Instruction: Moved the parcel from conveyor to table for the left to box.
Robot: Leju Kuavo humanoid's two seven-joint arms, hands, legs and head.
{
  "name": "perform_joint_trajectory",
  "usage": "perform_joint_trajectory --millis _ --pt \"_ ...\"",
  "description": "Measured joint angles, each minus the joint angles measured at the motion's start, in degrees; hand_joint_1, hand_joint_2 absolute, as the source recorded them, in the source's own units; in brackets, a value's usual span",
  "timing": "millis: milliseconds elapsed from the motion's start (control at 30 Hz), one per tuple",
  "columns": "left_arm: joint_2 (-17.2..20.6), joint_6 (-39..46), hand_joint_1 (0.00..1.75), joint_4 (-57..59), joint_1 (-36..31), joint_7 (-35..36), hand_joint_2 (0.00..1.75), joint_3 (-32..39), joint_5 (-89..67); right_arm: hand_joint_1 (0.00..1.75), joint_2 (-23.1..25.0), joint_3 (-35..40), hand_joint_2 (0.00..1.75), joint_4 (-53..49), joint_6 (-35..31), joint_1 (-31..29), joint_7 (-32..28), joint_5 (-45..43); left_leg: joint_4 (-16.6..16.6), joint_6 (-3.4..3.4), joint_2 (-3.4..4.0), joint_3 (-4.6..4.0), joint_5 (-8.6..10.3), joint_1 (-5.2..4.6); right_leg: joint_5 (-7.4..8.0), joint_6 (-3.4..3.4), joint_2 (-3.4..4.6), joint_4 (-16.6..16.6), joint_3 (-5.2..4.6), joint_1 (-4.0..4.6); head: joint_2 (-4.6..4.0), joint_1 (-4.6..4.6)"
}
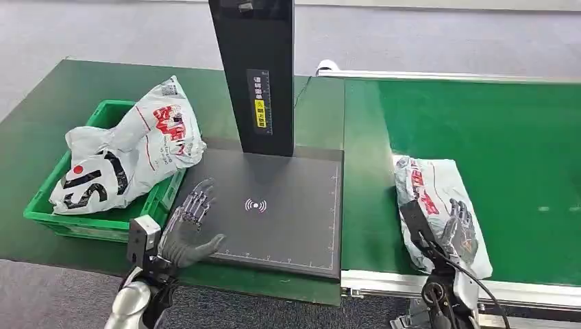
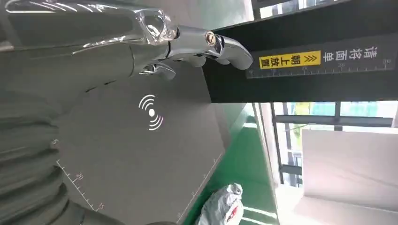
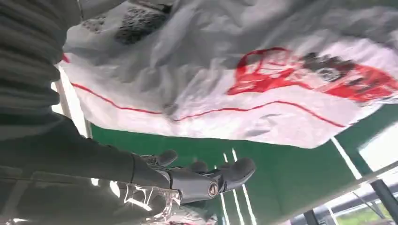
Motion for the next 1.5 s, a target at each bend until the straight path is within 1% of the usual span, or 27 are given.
perform_joint_trajectory --millis 167,267,467,700,1067,1100,1133,1167,1267,1500 --pt "-0.15 0.00 0.00 -0.18 0.00 0.02 1.75 0.02 -0.09 0.00 0.22 -0.96 1.75 -1.23 0.31 1.01 0.22 0.31 0.00 0.00 -0.01 0.02 0.01 0.00 0.00 0.00 0.00 0.00 0.02 0.00 0.00 0.02" --pt "-0.17 0.02 0.00 -0.22 0.06 0.17 1.75 0.02 -0.09 0.00 0.42 -1.38 1.75 -2.10 1.57 1.91 1.92 2.12 0.00 0.00 -0.02 0.05 0.01 0.00 0.00 0.00 0.00 0.00 0.03 0.00 0.00 0.02" --pt "-0.17 0.11 0.00 -0.85 1.35 0.35 1.75 0.52 0.09 0.00 0.83 -1.99 1.75 -4.18 9.46 5.27 5.40 7.63 -0.01 -0.02 0.02 0.00 -0.02 0.00 -0.01 0.00 0.01 0.00 -0.01 0.00 0.00 0.02" --pt "-0.22 -0.53 0.00 -1.66 2.11 0.74 1.75 0.85 0.00 0.00 1.25 -1.97 1.75 -5.29 15.63 7.24 6.27 9.79 0.00 -0.02 -0.01 0.06 -0.02 0.00 -0.01 0.00 0.00 -0.01 0.06 0.00 0.00 0.02" --pt "-0.17 -0.66 0.00 -1.75 2.15 0.74 1.75 1.51 0.02 0.00 1.62 -1.66 1.75 -6.89 16.61 8.60 6.27 9.90 0.00 -0.02 0.00 0.07 -0.02 0.00 -0.01 0.00 -0.01 -0.01 0.07 0.00 0.00 0.00" --pt "-0.17 -0.66 0.00 -1.75 2.15 0.74 1.75 1.55 0.00 0.65 1.66 -1.66 1.75 -6.89 16.70 8.62 6.25 9.90 0.00 -0.02 0.00 0.07 -0.02 0.00 -0.01 0.00 -0.01 -0.01 0.07 0.00 0.00 0.02" --pt "-0.17 -0.68 0.00 -1.75 2.16 0.74 1.75 1.64 0.00 1.71 1.73 -1.62 1.75 -6.91 17.01 8.64 6.16 9.90 0.00 -0.02 0.00 0.07 -0.02 0.00 -0.01 0.00 -0.01 -0.01 0.07 0.00 0.00 0.00" --pt "-0.20 -0.70 0.00 -1.75 2.20 0.76 1.75 1.77 0.00 1.75 1.77 -1.57 1.75 -7.00 17.55 8.73 5.81 9.86 0.00 -0.02 0.00 0.08 -0.02 0.00 -0.01 0.00 0.00 -0.01 0.07 0.00 0.00 0.02" --pt "-0.22 -0.85 0.00 -1.75 2.52 0.87 1.75 1.97 -0.63 1.75 1.92 -1.14 1.75 -7.37 18.75 9.43 4.41 8.94 0.00 -0.02 0.00 0.07 -0.02 0.00 -0.01 0.00 0.00 -0.01 0.07 0.00 0.00 0.00" --pt "-0.20 -1.18 0.00 -1.75 2.75 0.83 1.75 2.40 -1.11 1.75 1.97 -0.66 1.75 -7.96 18.19 9.27 2.97 7.69 -0.01 -0.02 0.02 0.17 -0.02 0.01 -0.01 0.00 0.01 -0.01 0.15 0.01 0.00 0.02"
